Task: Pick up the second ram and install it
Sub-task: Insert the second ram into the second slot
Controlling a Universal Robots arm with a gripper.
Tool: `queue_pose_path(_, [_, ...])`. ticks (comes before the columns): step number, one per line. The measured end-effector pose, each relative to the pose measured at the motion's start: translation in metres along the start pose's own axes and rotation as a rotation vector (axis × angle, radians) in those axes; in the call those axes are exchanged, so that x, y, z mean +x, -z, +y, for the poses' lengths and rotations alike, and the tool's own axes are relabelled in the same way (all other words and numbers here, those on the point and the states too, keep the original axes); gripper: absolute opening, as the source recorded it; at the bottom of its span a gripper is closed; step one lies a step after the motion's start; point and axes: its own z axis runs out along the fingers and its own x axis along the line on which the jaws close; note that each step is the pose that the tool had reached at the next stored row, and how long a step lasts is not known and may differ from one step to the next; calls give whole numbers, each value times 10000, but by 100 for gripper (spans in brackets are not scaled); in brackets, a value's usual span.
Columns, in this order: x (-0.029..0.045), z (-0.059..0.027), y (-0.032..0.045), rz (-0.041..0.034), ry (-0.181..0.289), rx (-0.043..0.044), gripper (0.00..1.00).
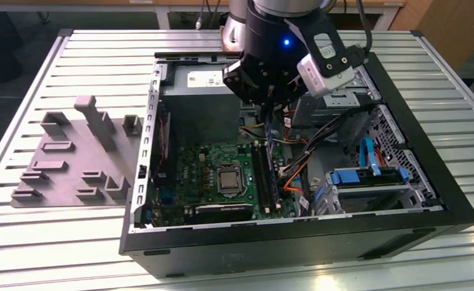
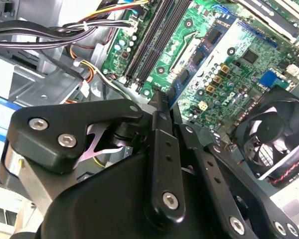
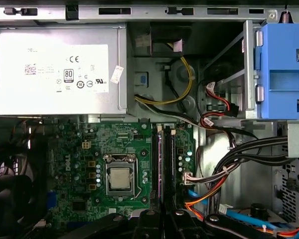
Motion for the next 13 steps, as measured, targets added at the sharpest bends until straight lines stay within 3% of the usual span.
queue_pose_path(8, [2, -2, -140, 0, -15, 4, 14])
queue_pose_path(13, [2, -2, -142, 0, -18, 6, 14])
